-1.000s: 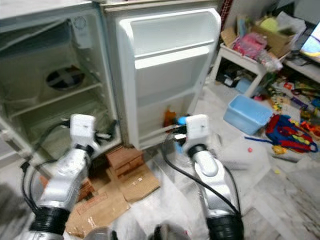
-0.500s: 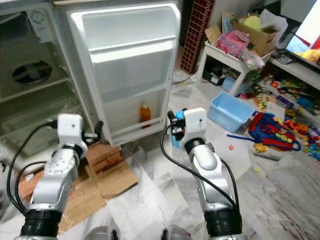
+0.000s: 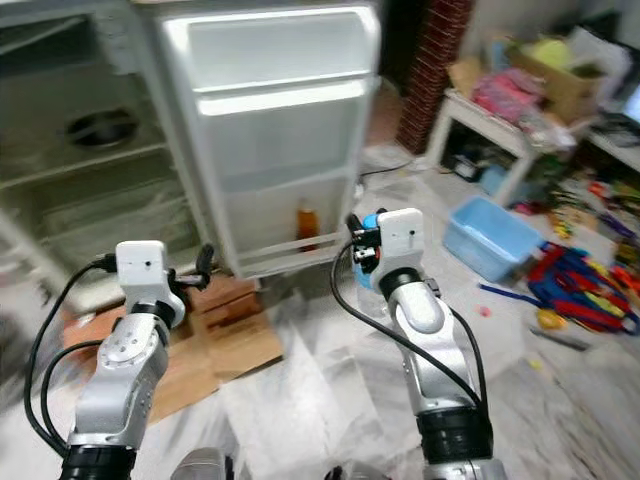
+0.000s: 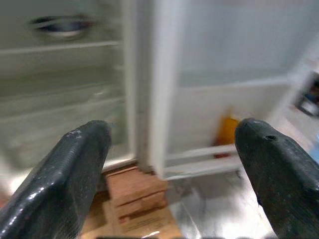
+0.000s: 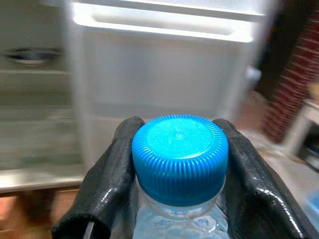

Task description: Restocking fridge

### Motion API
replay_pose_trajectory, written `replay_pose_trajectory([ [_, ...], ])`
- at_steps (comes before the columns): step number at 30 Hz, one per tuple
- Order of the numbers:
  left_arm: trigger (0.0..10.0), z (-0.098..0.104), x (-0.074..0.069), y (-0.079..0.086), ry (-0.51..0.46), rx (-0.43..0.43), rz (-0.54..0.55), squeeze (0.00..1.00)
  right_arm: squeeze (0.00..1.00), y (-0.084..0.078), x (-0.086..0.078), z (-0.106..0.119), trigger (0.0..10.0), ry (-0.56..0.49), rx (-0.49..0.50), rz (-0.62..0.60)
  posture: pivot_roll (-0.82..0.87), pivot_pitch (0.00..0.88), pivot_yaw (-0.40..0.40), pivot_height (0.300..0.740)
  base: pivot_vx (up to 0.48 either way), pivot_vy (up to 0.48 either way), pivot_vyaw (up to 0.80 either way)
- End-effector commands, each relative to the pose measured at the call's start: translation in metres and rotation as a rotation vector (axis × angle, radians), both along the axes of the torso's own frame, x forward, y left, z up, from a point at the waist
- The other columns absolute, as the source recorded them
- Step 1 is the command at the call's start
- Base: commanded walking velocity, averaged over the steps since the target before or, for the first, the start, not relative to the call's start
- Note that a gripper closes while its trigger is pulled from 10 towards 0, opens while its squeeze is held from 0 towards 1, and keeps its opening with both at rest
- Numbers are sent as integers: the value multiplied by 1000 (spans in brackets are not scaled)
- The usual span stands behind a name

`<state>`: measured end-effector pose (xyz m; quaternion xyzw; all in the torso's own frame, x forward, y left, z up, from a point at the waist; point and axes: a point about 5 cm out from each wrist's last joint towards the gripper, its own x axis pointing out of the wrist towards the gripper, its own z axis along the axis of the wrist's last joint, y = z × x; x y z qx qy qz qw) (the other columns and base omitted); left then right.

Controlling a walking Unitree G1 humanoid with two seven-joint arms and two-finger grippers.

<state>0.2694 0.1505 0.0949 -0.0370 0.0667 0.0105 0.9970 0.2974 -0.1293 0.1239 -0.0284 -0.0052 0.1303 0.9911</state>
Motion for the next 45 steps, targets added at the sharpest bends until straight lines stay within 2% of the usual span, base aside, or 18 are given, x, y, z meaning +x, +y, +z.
replay_pose_trajectory([
  [1,10000,4,0,-2,-24,-22,-16,0,0,-1,-1,6,10000,-38,-8,0,53,21,-35,740,0,0,800],
  [2,10000,3,0,-4,-29,-60,-32,0,0,1,-1,5,10000,-38,-5,0,51,13,-27,740,0,0,800],
  [5,10000,-2,-1,-5,-4,-66,-32,0,0,4,1,4,10000,-38,4,1,40,0,-19,740,0,0,800],
  [9,10000,3,3,-4,-30,-72,-33,0,0,3,5,6,10000,-45,7,-7,44,0,-22,740,0,0,800],
  [15,10000,7,9,0,-45,-34,-21,0,0,1,9,8,10000,-52,-2,-11,44,10,-33,740,0,0,800],
  [21,10000,5,9,3,-38,7,5,0,0,1,11,10,10000,-59,4,-4,43,9,-33,740,136,-157,752],
  [39,10000,1,11,7,-21,40,65,0,0,7,10,7,10000,-48,-1,65,37,4,-36,740,289,-352,0],
  [45,10000,1,12,9,-19,24,86,0,0,9,9,6,10000,-50,-5,79,38,3,-35,740,41,-41,0],
])
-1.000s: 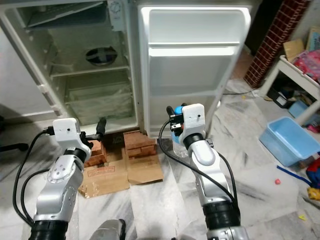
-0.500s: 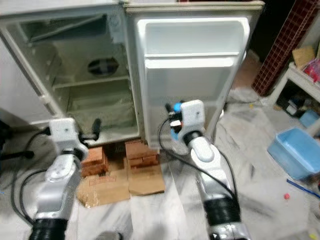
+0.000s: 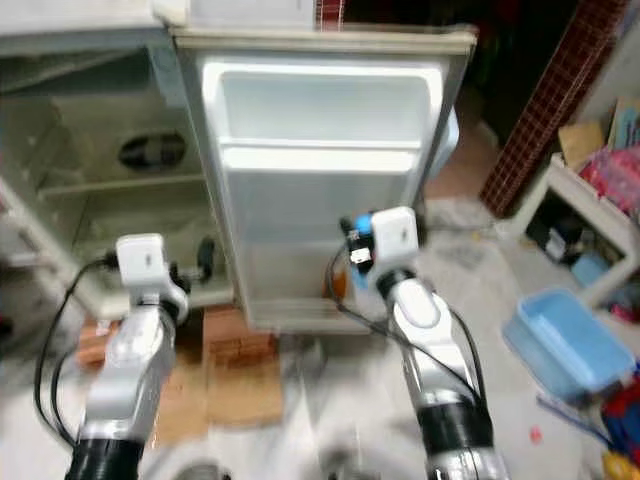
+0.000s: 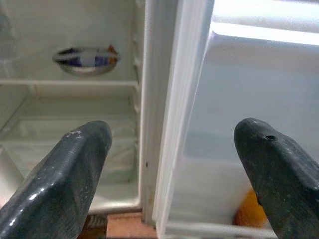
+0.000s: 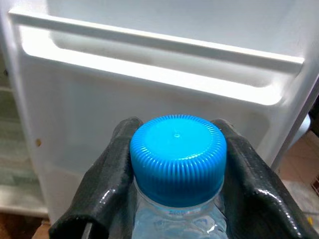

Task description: Restocking fridge

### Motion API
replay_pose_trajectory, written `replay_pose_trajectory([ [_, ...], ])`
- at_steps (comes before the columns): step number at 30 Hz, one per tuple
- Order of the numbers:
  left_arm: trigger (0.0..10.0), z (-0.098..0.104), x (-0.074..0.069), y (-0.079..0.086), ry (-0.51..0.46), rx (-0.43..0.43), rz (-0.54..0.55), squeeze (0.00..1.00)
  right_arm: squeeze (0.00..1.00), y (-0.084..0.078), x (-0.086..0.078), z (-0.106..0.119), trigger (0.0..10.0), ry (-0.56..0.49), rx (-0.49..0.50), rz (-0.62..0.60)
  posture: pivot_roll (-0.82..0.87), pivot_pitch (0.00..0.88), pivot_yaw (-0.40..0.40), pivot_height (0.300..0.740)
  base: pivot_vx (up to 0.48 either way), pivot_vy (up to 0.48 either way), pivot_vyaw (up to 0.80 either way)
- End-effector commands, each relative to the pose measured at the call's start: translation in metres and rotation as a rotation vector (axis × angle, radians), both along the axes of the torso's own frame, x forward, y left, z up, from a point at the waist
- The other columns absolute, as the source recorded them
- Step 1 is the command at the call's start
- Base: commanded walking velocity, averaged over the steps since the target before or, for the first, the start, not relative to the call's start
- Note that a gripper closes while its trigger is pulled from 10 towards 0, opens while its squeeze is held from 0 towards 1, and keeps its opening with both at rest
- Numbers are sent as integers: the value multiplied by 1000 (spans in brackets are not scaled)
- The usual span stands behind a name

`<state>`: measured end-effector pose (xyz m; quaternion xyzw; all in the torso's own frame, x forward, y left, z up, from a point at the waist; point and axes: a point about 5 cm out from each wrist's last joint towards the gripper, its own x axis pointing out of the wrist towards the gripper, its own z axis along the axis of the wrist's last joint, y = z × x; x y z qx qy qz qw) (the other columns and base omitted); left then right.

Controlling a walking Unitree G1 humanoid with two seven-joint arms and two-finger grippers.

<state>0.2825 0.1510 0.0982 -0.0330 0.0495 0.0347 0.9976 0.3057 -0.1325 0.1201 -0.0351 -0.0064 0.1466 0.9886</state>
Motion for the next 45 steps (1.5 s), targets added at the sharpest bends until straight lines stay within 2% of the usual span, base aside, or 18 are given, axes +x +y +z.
replay_pose_trajectory([
  [1,10000,-2,-1,9,9,0,49,0,0,12,1,10,10000,-46,12,50,38,3,-35,740,0,0,0],
  [8,10000,-3,1,10,18,-1,49,0,0,13,2,10,10000,-45,25,56,37,2,-35,740,0,132,0],
  [25,10000,-1,2,7,-2,27,22,0,0,11,3,12,10000,-58,25,44,34,2,-34,740,0,441,0],
  [36,10000,1,2,3,-25,25,-16,0,0,9,3,15,10000,-81,4,30,32,9,-37,740,0,0,0],
  [45,10000,2,2,3,-32,23,-17,0,0,6,1,10,10000,-69,4,6,31,13,-34,740,370,0,0],
])
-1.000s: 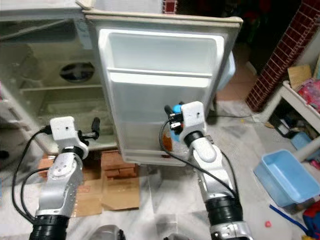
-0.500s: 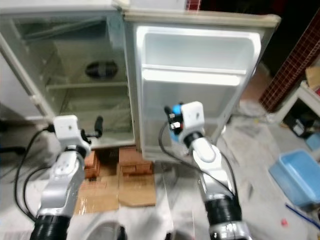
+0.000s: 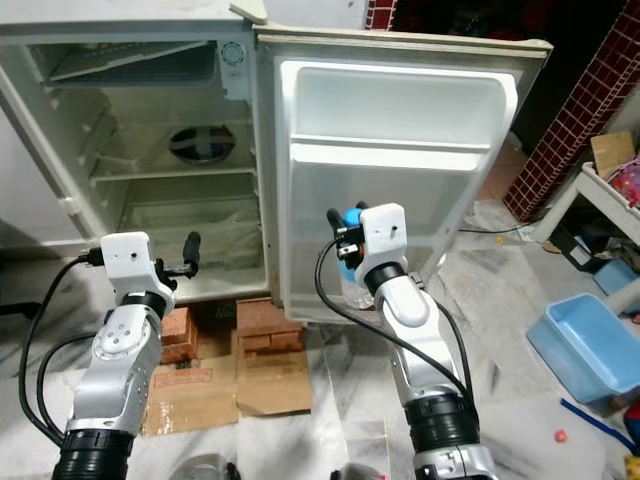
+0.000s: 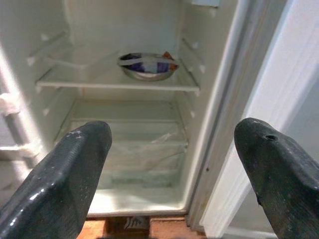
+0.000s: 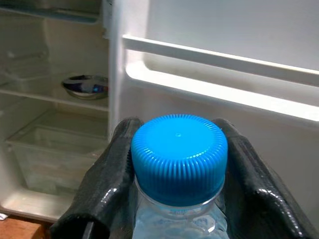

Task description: Restocking fridge

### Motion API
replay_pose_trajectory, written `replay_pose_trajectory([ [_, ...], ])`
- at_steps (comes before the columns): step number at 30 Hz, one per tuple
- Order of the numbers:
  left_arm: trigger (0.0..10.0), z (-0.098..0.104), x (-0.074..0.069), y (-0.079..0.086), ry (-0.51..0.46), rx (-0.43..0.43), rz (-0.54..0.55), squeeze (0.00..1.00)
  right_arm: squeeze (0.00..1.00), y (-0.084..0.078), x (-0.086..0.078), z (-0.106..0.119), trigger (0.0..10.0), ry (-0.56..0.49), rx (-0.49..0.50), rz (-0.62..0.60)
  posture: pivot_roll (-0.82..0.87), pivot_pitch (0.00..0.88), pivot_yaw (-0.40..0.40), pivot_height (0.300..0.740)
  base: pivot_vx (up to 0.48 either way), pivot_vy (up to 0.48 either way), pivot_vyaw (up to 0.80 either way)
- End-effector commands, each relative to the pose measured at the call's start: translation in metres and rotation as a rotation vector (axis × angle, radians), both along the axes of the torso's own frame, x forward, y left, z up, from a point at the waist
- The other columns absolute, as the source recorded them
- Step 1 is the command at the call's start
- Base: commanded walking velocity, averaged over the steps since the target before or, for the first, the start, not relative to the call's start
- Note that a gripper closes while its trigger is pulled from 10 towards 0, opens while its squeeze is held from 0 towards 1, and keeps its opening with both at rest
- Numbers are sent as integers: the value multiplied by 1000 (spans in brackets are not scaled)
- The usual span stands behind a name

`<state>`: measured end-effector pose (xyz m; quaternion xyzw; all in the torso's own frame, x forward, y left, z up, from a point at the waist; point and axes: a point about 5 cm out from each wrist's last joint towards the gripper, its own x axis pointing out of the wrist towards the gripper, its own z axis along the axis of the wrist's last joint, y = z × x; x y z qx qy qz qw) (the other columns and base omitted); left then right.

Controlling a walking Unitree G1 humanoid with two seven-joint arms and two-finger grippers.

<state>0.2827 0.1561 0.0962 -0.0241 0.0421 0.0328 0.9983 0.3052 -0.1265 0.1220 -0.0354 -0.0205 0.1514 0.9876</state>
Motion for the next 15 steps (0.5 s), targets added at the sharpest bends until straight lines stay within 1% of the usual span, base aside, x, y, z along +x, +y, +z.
replay_pose_trajectory([
  [1,10000,4,2,-2,-19,5,-14,0,0,0,1,8,10000,-41,1,-5,31,13,-34,740,424,0,0],
  [12,10000,4,1,-1,-19,2,-13,0,0,-3,4,10,10000,-48,-7,-16,32,8,-35,740,419,0,0],
  [14,10000,3,1,-1,-18,-1,-11,0,0,-3,4,10,10000,-46,-6,-15,32,8,-34,740,261,0,0],
  [15,10000,3,1,-1,-16,-9,-6,0,0,-3,4,9,10000,-45,-6,-14,31,8,-34,740,0,0,0],
])
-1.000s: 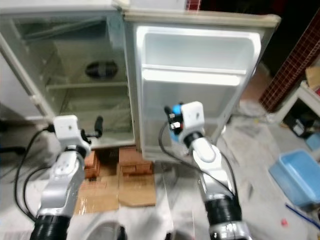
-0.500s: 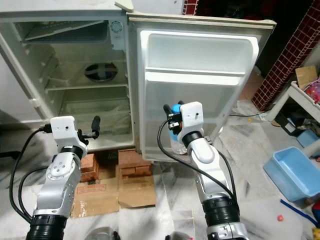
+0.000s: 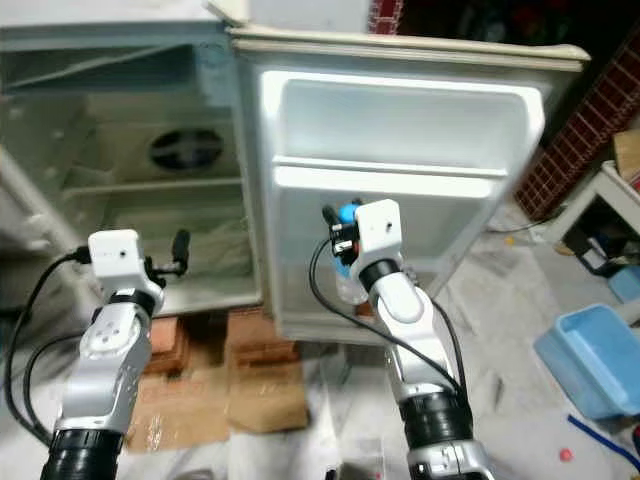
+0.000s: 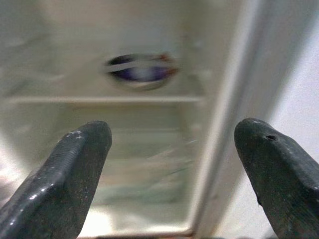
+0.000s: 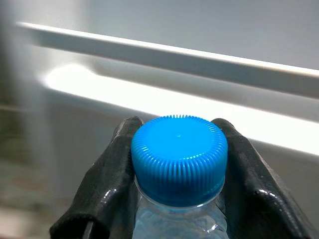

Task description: Restocking fridge

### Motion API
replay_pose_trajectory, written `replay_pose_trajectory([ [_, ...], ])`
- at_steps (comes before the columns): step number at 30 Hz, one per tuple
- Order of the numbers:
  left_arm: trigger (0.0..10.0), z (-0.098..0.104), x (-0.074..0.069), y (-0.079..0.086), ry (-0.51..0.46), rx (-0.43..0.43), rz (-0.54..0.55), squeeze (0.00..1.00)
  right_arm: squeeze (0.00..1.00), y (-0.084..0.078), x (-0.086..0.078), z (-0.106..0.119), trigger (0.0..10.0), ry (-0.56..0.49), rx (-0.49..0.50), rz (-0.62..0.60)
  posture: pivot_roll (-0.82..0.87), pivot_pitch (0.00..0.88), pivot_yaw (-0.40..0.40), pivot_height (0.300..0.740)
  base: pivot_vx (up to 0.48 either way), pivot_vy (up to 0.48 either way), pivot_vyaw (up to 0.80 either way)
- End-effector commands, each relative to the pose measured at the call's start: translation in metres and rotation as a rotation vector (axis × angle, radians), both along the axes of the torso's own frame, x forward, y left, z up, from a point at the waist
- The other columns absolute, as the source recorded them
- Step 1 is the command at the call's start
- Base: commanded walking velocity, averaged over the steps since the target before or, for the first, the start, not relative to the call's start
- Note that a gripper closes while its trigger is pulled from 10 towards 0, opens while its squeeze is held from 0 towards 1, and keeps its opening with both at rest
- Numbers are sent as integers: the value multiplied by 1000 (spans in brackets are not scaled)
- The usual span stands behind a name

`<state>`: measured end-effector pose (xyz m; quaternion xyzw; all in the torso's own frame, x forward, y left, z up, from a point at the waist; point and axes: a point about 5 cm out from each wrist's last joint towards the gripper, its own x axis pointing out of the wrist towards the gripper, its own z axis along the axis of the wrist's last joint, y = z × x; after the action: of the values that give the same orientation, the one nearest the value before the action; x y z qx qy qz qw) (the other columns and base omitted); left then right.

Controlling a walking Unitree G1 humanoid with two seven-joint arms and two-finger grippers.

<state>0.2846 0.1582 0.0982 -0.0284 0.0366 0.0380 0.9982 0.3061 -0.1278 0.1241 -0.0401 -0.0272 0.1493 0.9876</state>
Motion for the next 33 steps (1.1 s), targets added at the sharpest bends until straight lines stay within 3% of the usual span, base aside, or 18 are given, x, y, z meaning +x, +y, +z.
replay_pose_trajectory([
  [1,10000,1,-1,-4,-4,-7,-14,0,0,-2,3,7,10000,-30,2,-10,31,8,-34,740,0,0,0],
  [7,10000,2,-5,-1,1,-7,-7,0,0,-4,1,7,10000,-26,0,-10,28,8,-34,740,0,0,0],
  [14,10000,2,-29,10,23,10,-37,0,0,-9,-12,0,10000,13,20,-17,41,12,-43,740,0,0,0],
  [17,10000,3,-37,13,14,57,-36,0,0,-11,-19,-4,10000,32,34,-10,46,15,-46,740,0,0,0],
  [24,10000,2,-35,17,24,60,-34,0,0,-8,-23,-5,10000,41,36,21,41,24,-43,740,0,0,0],
  [33,10000,8,-37,15,28,49,-40,0,0,-2,-23,-1,10000,40,43,40,57,47,-35,671,0,0,0],
])
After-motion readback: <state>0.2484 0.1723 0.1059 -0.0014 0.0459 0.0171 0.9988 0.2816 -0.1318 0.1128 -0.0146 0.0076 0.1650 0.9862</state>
